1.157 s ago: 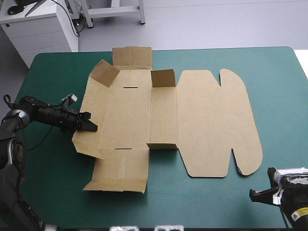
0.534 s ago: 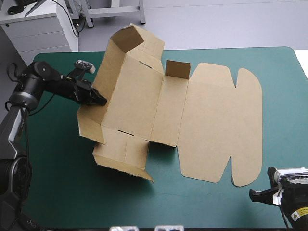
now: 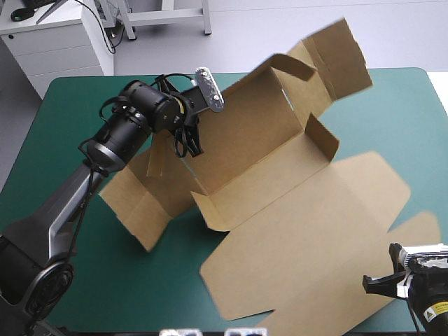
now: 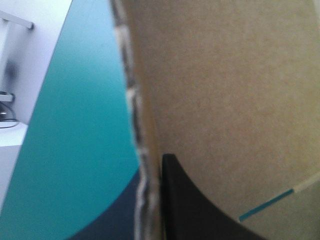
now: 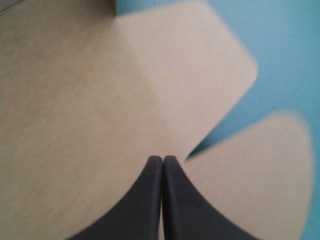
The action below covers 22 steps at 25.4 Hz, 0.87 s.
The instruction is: Fold the box
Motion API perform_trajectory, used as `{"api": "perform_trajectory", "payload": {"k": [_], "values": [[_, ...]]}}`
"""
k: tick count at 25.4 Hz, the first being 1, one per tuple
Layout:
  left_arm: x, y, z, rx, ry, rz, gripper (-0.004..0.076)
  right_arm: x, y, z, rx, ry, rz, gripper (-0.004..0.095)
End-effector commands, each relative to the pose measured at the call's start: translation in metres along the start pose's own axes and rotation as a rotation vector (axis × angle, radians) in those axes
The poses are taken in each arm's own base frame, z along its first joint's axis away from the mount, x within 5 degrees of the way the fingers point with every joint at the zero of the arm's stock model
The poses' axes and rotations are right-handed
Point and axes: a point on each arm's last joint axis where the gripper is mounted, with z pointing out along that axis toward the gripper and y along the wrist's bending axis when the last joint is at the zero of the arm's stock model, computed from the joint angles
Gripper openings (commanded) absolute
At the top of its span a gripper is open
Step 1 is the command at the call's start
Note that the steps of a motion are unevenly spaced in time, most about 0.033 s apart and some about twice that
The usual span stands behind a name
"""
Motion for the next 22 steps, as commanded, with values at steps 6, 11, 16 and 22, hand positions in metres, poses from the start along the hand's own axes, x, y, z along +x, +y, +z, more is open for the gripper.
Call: {"api": "perform_trajectory", "payload": {"k": [6,11,16,22], "values": [[-0.032,-0.008,-0.018,-0.177,-0.115,0.158,-0.0008,-0.014,-0.001,-0.003,0.015,-0.091,-0.008,-0.0019],[-0.037,-0.016,-0.008,-0.223,-0.132,0.271,-0.0008,-0.014,-0.001,-0.003,0.015,-0.091,-0.008,-0.0019],[-0.042,-0.037,-0.008,-0.313,-0.148,0.443,-0.0008,-0.014,-0.001,-0.003,0.015,-0.091,-0.008,-0.0019],[-0.019,-0.064,-0.006,-0.436,-0.230,0.514,-0.0008,-0.014,-0.001,-0.003,0.015,-0.091,-0.008,-0.0019]]}}
